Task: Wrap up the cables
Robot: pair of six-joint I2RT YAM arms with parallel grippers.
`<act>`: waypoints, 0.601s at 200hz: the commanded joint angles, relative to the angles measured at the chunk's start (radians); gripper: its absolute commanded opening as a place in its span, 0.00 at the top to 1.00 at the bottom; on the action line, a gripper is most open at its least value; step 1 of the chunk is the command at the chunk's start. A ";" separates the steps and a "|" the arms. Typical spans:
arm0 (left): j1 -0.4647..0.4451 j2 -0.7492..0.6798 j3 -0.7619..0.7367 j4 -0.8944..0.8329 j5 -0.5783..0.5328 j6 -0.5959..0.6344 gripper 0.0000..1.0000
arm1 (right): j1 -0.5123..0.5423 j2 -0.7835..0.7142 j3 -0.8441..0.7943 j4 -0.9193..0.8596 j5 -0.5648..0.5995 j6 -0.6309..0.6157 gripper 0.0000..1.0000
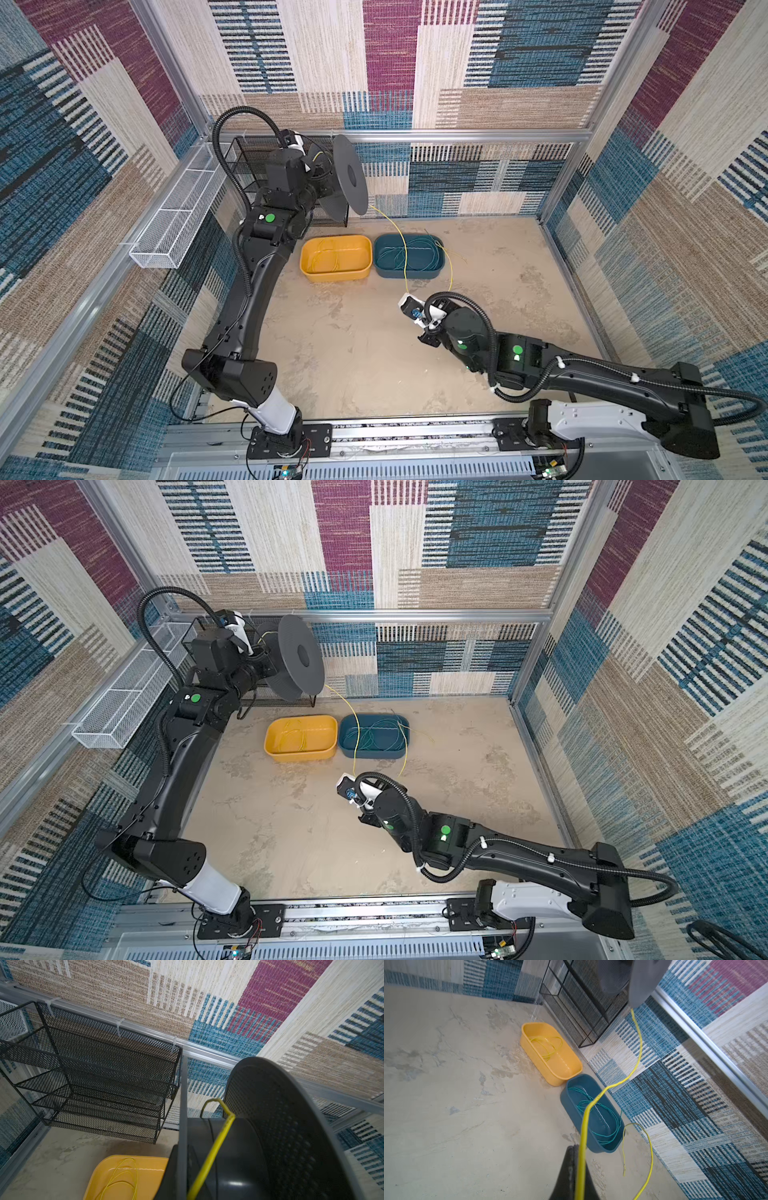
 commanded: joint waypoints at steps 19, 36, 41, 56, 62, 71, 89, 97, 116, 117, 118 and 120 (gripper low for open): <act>-0.006 0.053 0.027 0.047 -0.061 0.067 1.00 | 0.004 -0.074 0.066 -0.078 -0.113 0.003 1.00; -0.006 0.078 0.040 0.041 -0.069 0.076 1.00 | 0.004 -0.098 0.102 -0.128 -0.143 0.017 1.00; -0.005 0.084 0.043 0.039 -0.073 0.075 1.00 | 0.004 -0.106 0.109 -0.135 -0.154 0.019 1.00; -0.006 0.102 0.054 0.037 -0.082 0.081 1.00 | 0.006 -0.130 0.131 -0.141 -0.202 0.026 1.00; -0.006 0.111 0.060 0.036 -0.083 0.083 1.00 | 0.006 -0.143 0.133 -0.134 -0.220 0.021 1.00; -0.005 0.123 0.070 0.030 -0.085 0.096 1.00 | 0.006 -0.159 0.137 -0.121 -0.219 0.011 1.00; -0.006 0.144 0.089 -0.008 -0.083 0.115 1.00 | 0.006 -0.170 0.131 -0.063 -0.127 -0.047 1.00; -0.010 0.141 0.072 -0.008 -0.078 0.127 1.00 | 0.006 -0.164 0.128 -0.039 -0.089 -0.075 1.00; -0.026 0.124 0.021 -0.015 -0.085 0.188 1.00 | 0.006 -0.141 0.135 0.004 -0.045 -0.133 1.00; -0.028 0.124 0.019 -0.016 -0.087 0.193 1.00 | 0.006 -0.138 0.136 0.006 -0.042 -0.136 1.00; -0.029 0.122 0.017 -0.017 -0.090 0.197 1.00 | 0.006 -0.138 0.136 0.007 -0.040 -0.140 1.00; -0.032 0.120 0.012 -0.019 -0.095 0.208 1.00 | 0.006 -0.134 0.138 0.013 -0.033 -0.147 1.00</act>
